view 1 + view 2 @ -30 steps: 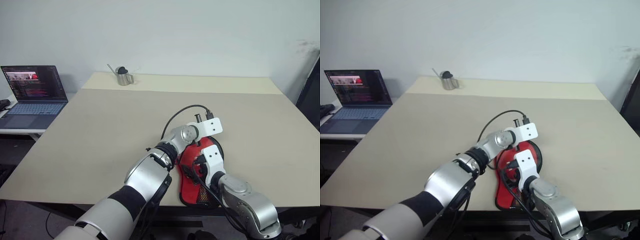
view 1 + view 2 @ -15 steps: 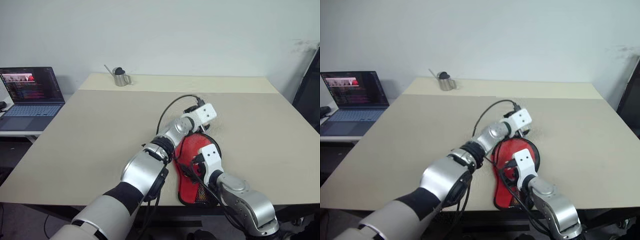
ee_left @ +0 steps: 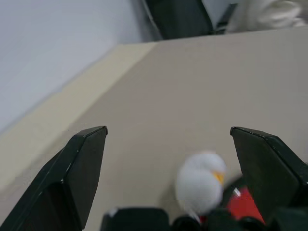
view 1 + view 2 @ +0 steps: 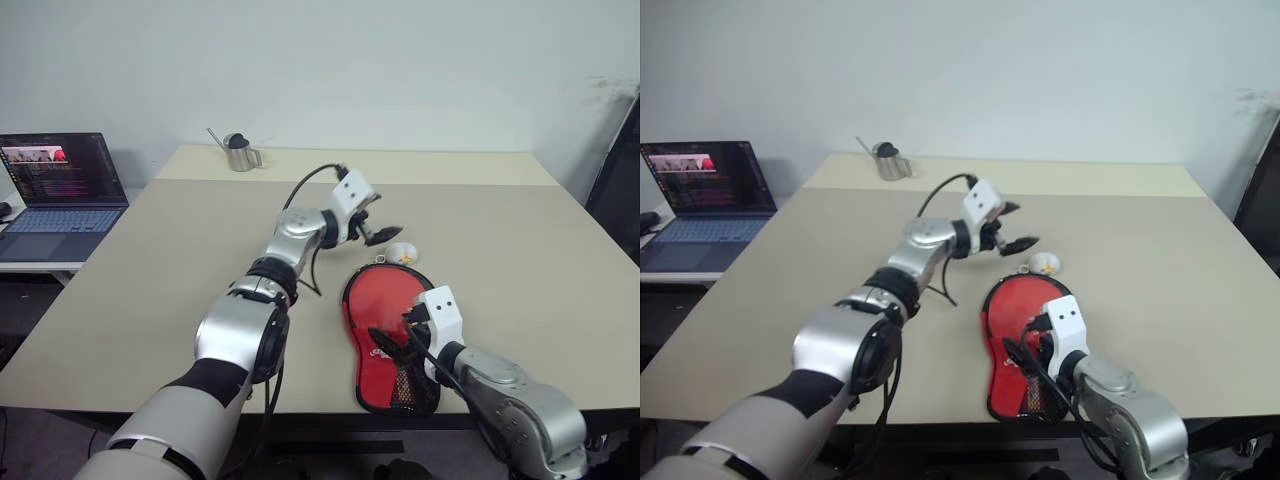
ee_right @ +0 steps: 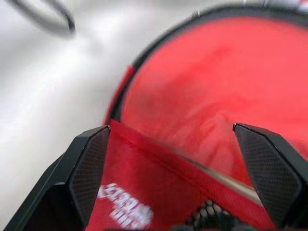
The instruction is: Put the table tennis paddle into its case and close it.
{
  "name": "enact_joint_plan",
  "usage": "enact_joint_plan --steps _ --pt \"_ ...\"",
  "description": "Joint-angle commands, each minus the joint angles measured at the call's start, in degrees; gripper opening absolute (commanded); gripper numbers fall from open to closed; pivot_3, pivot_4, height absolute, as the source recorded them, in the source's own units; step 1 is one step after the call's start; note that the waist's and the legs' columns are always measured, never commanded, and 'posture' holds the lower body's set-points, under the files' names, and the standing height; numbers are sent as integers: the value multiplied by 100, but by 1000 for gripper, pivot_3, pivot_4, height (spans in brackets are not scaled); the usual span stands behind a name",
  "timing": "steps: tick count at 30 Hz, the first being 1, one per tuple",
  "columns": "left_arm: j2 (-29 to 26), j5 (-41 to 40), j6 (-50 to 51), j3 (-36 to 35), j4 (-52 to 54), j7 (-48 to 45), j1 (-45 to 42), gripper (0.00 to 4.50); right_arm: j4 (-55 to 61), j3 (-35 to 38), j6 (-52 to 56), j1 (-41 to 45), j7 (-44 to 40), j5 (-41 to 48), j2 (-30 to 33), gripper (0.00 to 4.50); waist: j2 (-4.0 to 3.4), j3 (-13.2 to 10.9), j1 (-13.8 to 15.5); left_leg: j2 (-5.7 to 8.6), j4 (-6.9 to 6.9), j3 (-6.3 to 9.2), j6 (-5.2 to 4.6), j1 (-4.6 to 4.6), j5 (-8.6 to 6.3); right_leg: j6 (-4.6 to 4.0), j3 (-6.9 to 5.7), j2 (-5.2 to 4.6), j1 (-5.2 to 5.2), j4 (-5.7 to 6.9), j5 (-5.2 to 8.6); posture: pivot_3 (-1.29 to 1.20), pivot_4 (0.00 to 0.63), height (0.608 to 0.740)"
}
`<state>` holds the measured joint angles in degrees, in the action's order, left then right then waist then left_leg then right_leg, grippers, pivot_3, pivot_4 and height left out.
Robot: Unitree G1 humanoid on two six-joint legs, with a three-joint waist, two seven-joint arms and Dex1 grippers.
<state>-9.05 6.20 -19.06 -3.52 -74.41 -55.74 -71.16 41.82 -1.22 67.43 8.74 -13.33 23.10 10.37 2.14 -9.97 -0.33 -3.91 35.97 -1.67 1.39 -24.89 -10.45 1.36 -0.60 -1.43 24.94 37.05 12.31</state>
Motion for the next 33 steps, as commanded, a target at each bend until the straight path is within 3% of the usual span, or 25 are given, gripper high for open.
enact_joint_plan --steps 1,10,15,24,33 --pt "-226 -341 -138 3 695 -713 502 4467 589 478 257 258 -62 370 71 4500 0 0 -10 -1 0 0 0 1 0 0 1 2 0 3 0 0 150 740" --pt "-211 -494 246 421 2066 -939 1622 4467 -4 1562 357 1089 -174 513 881 4500 0 0 45 1 12 -3 -1 0 1 -10 4 -4 -6 2 3 0 150 740" --pt "-48 -564 543 692 2577 -1020 1813 4467 -1459 1728 -83 2137 -60 307 1131 4500 -1 0 -2 4 11 -4 -2 2 1 -3 7 -4 -8 3 -1 0 150 740" --pt "-75 -453 575 1126 3006 -807 2266 4467 -4630 1311 -1652 3470 -145 -278 956 4500 -6 1 -22 -4 2 -2 -5 6 2 6 14 14 0 7 -8 0 150 740" --pt "-233 -543 812 1175 3281 -708 2501 4467 -6028 846 -2409 3900 -638 -431 535 4500 -10 -1 -29 -5 3 -4 -5 6 2 8 16 13 1 10 -10 0 150 740"
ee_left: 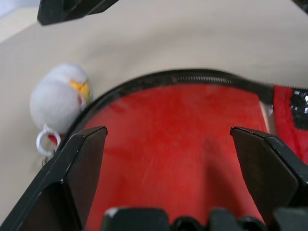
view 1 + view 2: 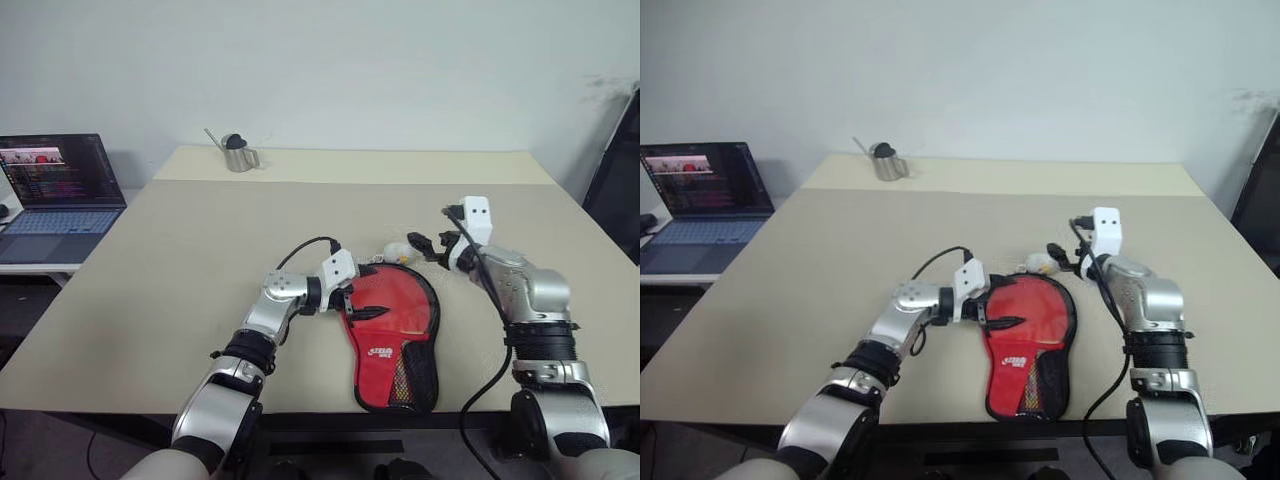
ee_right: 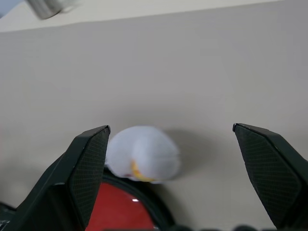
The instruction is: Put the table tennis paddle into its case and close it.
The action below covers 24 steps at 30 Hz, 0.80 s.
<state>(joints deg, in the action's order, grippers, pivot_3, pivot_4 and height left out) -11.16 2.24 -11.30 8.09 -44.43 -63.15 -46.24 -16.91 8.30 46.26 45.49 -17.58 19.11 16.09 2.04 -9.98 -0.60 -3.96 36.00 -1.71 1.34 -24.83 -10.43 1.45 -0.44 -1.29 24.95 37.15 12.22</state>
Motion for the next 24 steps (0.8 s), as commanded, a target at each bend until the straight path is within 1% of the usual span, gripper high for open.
enact_joint_plan --steps 1,10,17,20,24 --pt "-31 -147 40 16 285 50 11 4467 -318 -174 -388 269 -251 -90 -56 4500 0 0 -4 0 0 0 0 0 0 0 0 0 0 1 0 0 150 740" --pt "-31 -123 31 38 261 175 4 4467 -1964 -634 -1605 697 -432 -835 -6 4500 -1 0 -13 0 0 -1 0 0 0 0 -1 0 0 0 0 0 150 740" --pt "-17 -120 27 81 306 224 58 4467 -2582 -660 -2010 886 -534 -1031 -65 4500 -2 -1 -43 0 0 -1 0 0 0 0 0 0 0 0 0 0 150 740" --pt "18 -80 -25 113 216 271 18 4500 -2707 -600 -2106 951 -484 -1029 -102 3955 -2 -1 -48 0 1 -1 0 0 0 0 0 0 0 4 0 0 150 740" --pt "85 26 -155 187 -58 412 -74 4500 -2724 -581 -2132 989 -490 -1009 -134 2644 -2 -1 -48 0 1 -1 0 0 0 0 0 0 0 3 0 0 150 740"
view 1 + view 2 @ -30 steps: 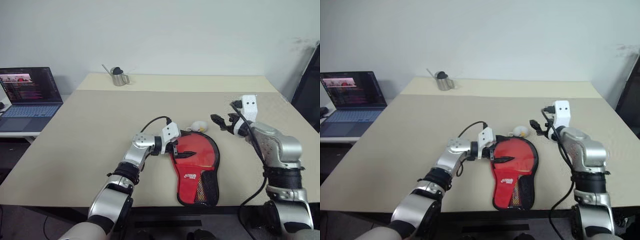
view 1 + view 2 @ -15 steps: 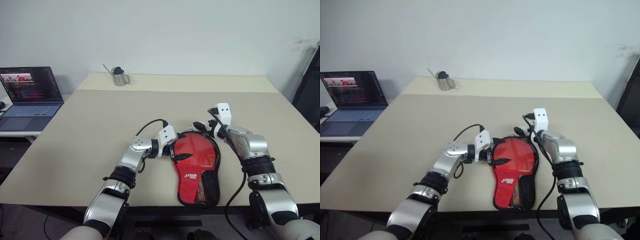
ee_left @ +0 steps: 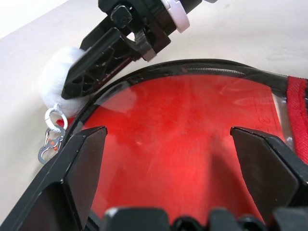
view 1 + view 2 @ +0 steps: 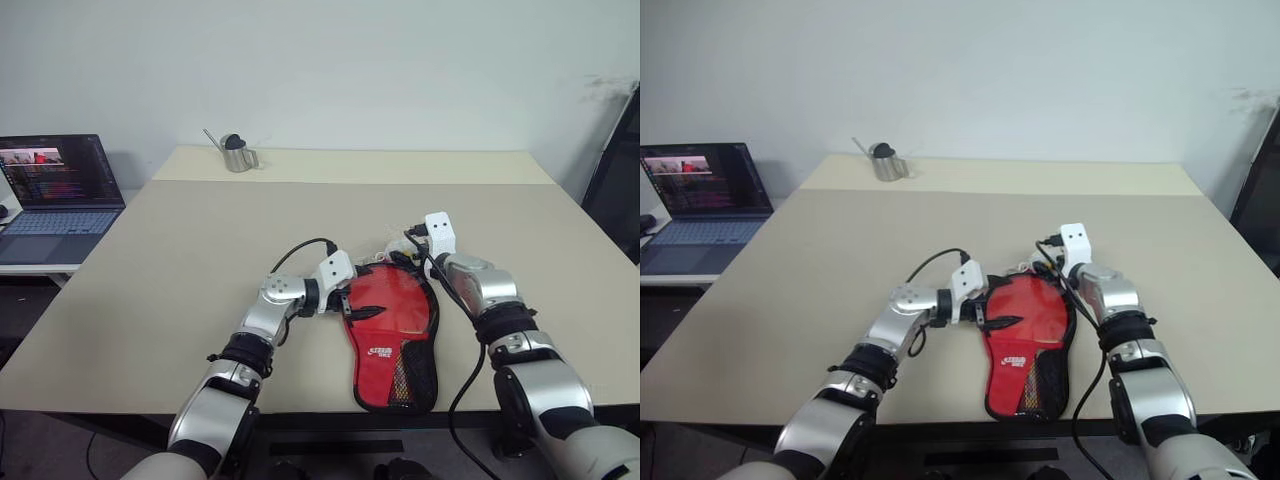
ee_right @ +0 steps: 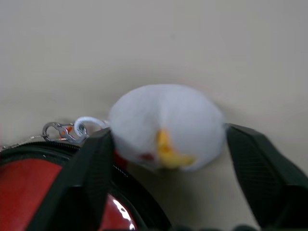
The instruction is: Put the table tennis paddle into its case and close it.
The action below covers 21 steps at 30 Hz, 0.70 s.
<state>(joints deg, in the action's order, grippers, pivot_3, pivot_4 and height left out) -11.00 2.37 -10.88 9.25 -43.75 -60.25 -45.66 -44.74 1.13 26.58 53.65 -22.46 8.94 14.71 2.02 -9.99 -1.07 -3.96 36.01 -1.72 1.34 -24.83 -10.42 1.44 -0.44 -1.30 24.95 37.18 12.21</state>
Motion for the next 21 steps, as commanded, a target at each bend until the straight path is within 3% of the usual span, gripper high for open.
enact_joint_plan --steps 1,5,9,21 --pt "91 52 -231 97 -249 175 -154 4500 82 140 -157 169 -1 16 -9 2326 0 0 0 0 0 0 0 0 0 0 0 0 0 0 0 0 150 740" --pt "110 230 -397 205 -793 343 -214 4500 116 148 -156 161 10 28 -42 1078 -1 1 5 0 1 1 0 0 0 0 -1 0 -1 1 0 0 150 740" --pt "100 238 -430 217 -1050 366 -192 4500 166 203 -181 146 101 42 -73 268 -4 3 4 0 4 0 -1 5 0 2 0 -1 -7 3 -1 0 150 740" --pt "90 178 -305 247 -1192 380 15 4500 544 371 -154 -95 388 -40 317 109 -9 7 9 0 5 1 -7 10 5 -4 -1 -2 -12 7 -7 0 150 740"
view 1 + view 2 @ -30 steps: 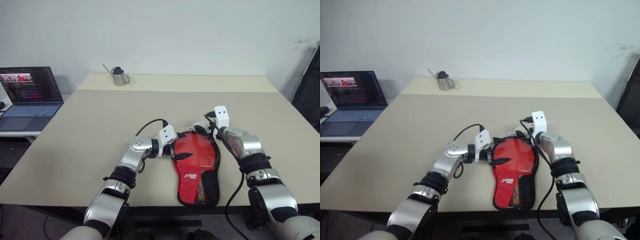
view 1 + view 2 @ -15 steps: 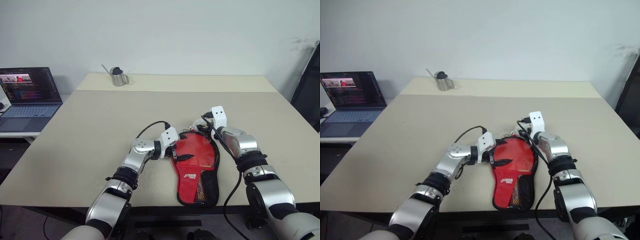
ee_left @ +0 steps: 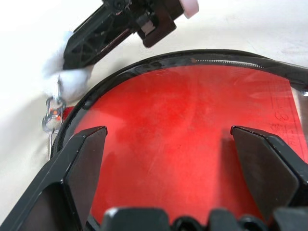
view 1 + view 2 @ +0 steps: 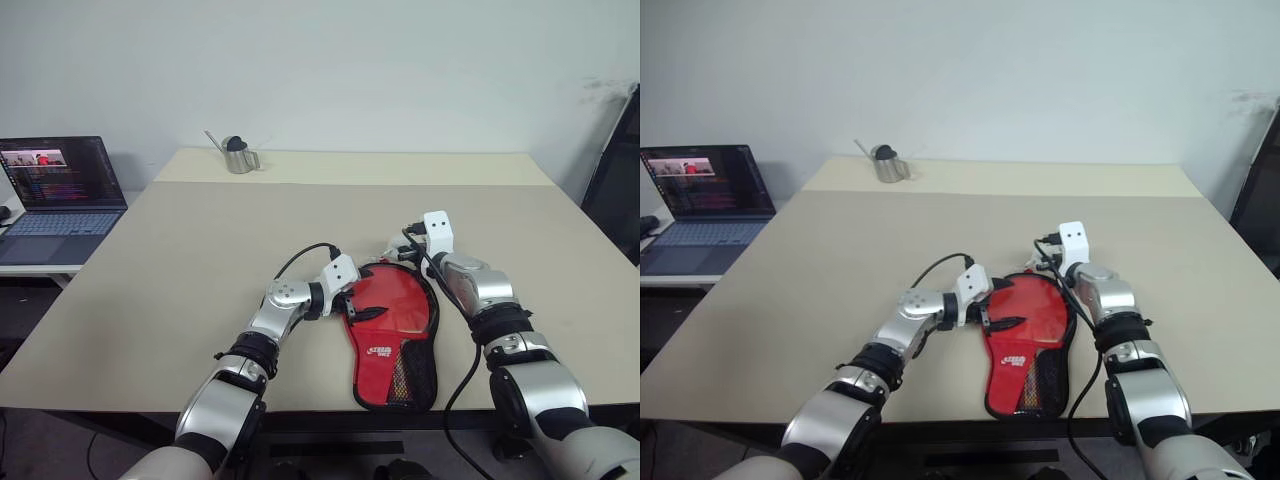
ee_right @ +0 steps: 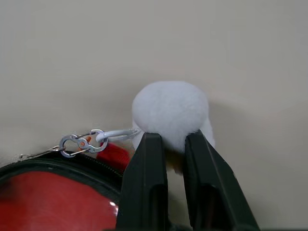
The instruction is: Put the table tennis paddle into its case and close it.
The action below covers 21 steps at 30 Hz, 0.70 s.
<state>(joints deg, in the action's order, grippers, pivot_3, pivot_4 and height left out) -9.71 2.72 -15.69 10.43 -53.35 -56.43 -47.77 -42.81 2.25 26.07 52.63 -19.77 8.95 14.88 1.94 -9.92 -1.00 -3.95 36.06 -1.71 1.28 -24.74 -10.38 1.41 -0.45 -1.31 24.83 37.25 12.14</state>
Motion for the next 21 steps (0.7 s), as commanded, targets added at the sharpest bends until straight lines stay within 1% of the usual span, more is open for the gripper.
enact_joint_plan --steps 1,3,8,15,18,19,21 --pt "-35 140 181 140 -215 -12 241 4500 416 273 -71 -36 137 -41 367 97 -1 1 1 0 0 0 0 0 0 0 0 0 -1 -1 0 0 150 740" --pt "-17 131 197 155 -206 -17 246 4500 601 298 33 -147 139 -43 502 96 -3 2 5 1 0 0 0 0 0 0 0 -1 -2 -2 0 0 150 740" --pt "44 150 203 177 -250 4 200 4500 1716 375 639 -812 130 13 867 96 -22 13 45 1 -1 0 0 1 0 0 -2 -1 -8 -11 1 0 150 740" --pt "154 172 231 187 -421 125 58 4500 4086 843 1981 -2192 201 293 1352 84 -39 23 113 3 1 1 0 1 0 0 -3 -4 -14 -17 1 0 150 740" --pt "238 186 249 200 -494 181 3 4500 5500 1151 2807 -3031 113 579 1563 78 -52 34 172 7 2 6 1 4 0 -7 -10 -8 -21 -21 6 0 150 740" --pt "277 198 253 210 -528 205 -19 4500 6161 1343 3187 -3406 82 747 1612 77 -54 37 178 7 2 8 1 3 -1 -19 -11 -8 -23 -24 14 0 150 740" --pt "317 209 253 221 -575 223 -47 4500 6991 1585 3700 -3851 69 982 1665 70 -62 41 207 9 1 10 2 5 -1 -20 -14 -12 -30 -31 17 0 150 740"
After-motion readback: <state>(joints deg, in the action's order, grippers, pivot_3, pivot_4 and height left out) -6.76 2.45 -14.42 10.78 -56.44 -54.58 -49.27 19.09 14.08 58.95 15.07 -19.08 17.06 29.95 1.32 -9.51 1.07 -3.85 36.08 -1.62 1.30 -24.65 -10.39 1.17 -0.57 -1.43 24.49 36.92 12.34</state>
